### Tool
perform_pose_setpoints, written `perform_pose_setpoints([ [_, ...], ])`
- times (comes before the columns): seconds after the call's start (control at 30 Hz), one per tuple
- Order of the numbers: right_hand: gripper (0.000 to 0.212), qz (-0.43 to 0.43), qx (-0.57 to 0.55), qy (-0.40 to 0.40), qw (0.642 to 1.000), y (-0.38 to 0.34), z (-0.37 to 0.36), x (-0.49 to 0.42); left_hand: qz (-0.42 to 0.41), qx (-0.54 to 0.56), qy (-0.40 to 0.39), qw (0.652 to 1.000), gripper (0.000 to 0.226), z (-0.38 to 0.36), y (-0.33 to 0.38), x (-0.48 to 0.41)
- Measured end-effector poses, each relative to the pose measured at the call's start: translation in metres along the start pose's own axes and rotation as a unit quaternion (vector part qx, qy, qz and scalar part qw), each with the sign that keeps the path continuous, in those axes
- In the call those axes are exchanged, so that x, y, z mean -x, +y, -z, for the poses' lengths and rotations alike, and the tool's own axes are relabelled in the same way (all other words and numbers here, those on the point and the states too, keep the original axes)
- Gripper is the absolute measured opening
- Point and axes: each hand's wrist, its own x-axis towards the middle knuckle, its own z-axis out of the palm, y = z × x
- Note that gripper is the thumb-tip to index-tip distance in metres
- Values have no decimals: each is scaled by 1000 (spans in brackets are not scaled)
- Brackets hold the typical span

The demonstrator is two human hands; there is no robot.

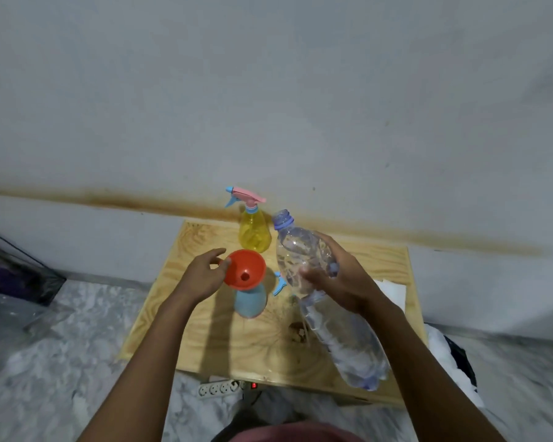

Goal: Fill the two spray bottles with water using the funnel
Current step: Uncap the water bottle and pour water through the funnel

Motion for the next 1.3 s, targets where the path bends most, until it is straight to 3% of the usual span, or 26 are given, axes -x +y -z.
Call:
perform_pose_setpoints([
  [0.13,53,-19,27,-13,999,3,-9,8,-30,5,46,998,34,-4,-4,1],
  [0.4,58,-56,85,-42,994,2,-19,9,-57,35,99,993,18,-11,-13,-4],
  [0.97,67,-115,116,-105,981,2,-26,0,-40,100,102,989,14,-13,-19,-11],
  [1.3,50,-132,124,-123,976,1,-25,0,-28,120,97,988,13,-15,-24,-15],
])
